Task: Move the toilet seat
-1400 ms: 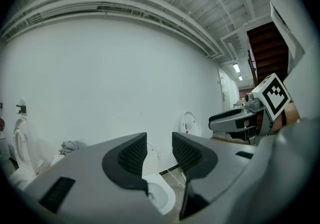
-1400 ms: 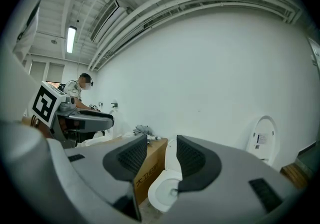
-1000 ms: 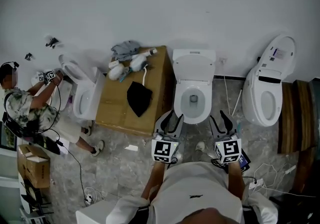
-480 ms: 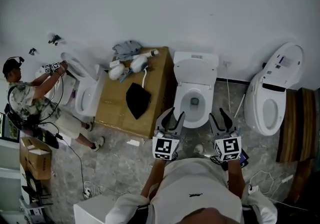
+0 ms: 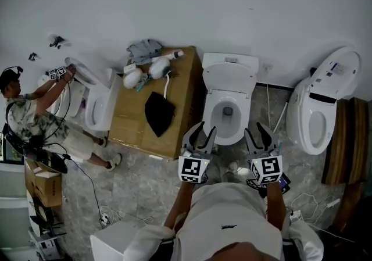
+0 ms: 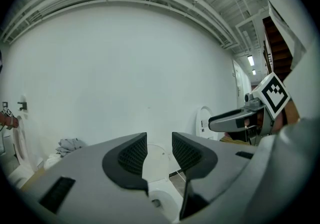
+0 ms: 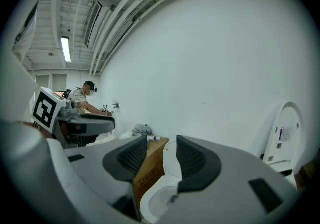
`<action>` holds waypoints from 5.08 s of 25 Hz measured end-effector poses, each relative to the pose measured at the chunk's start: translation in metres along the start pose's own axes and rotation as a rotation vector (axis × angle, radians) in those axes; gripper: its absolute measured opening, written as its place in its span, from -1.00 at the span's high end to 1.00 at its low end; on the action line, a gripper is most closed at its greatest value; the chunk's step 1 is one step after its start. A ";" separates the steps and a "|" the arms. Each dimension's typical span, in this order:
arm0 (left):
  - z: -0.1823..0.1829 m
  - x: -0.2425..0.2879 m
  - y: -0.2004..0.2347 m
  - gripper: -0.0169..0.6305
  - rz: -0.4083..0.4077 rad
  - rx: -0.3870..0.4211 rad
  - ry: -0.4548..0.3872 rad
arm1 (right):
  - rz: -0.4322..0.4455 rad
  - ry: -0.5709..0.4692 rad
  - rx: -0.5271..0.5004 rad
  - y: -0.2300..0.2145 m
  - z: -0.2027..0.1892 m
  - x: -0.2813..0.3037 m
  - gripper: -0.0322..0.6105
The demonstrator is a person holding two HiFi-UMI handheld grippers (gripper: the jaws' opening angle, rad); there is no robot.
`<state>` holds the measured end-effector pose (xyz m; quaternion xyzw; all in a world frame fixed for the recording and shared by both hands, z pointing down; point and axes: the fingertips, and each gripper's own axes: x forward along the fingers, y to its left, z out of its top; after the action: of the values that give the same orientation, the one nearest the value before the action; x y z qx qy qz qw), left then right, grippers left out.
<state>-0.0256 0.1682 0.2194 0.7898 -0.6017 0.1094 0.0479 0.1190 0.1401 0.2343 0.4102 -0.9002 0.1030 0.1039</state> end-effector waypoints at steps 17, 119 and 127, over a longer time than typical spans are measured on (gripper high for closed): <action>-0.096 0.105 0.071 0.44 -0.206 -0.045 0.194 | -0.198 0.234 0.042 -0.029 -0.073 0.104 0.28; -0.687 0.153 0.044 -0.18 -0.065 -0.496 0.984 | -0.300 0.829 0.678 -0.059 -0.659 0.188 -0.17; -0.683 0.150 0.047 -0.18 -0.055 -0.503 0.982 | -0.318 0.841 0.686 -0.059 -0.655 0.185 -0.17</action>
<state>-0.1115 0.1559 0.9145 0.6256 -0.4952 0.3165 0.5129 0.1121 0.1468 0.9170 0.4747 -0.6234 0.5272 0.3288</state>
